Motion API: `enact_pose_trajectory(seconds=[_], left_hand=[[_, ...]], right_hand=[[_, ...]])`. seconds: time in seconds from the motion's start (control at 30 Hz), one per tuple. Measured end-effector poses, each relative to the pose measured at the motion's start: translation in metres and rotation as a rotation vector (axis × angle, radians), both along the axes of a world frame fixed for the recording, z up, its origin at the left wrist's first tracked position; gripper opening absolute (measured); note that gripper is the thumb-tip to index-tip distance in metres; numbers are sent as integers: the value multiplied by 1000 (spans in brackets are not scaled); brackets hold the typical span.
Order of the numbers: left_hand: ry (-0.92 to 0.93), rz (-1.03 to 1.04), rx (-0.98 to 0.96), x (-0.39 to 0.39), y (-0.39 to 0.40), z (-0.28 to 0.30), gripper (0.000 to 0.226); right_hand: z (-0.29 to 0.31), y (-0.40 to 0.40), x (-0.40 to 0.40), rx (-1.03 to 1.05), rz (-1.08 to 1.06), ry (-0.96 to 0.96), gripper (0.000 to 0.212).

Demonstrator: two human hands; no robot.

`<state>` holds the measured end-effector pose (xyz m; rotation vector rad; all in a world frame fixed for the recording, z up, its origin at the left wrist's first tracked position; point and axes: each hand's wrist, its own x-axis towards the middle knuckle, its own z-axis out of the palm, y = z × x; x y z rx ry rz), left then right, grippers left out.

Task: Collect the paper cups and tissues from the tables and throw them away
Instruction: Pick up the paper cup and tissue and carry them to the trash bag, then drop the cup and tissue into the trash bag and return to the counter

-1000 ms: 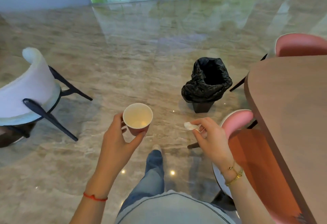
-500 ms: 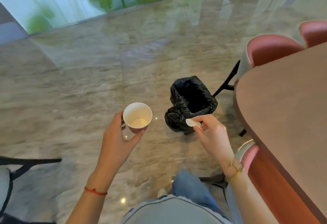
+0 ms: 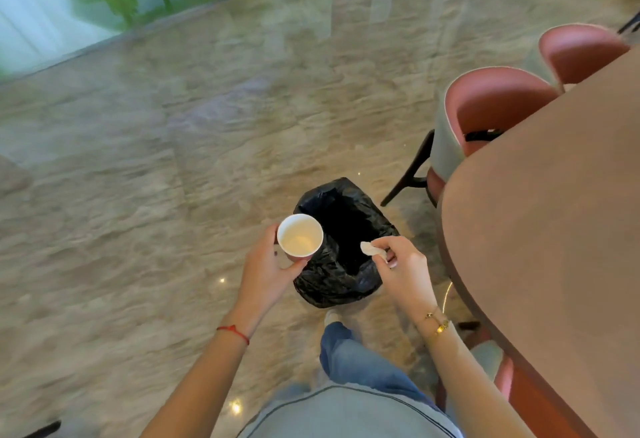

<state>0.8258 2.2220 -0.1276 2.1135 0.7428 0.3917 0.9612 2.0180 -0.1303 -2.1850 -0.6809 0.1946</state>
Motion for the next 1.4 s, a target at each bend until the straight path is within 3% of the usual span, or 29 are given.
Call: enact_pose_trajectory(seconds=[0.33, 0.6, 0.83, 1.03, 1.4], left_hand=[[131, -120, -135, 162, 61, -68, 64], [308, -174, -241, 213, 83, -102, 76], [332, -379, 54, 200, 110, -56, 49], [308, -397, 230, 181, 126, -8, 41], [251, -520, 300, 161, 119, 29, 42]], right_hand=[[-60, 74, 128, -162, -82, 182, 20], [-100, 85, 168, -332, -7, 414, 44], [-56, 82, 170, -265, -48, 206, 43], [-14, 69, 158, -254, -73, 54, 42], [29, 34, 105, -228, -320, -32, 39]])
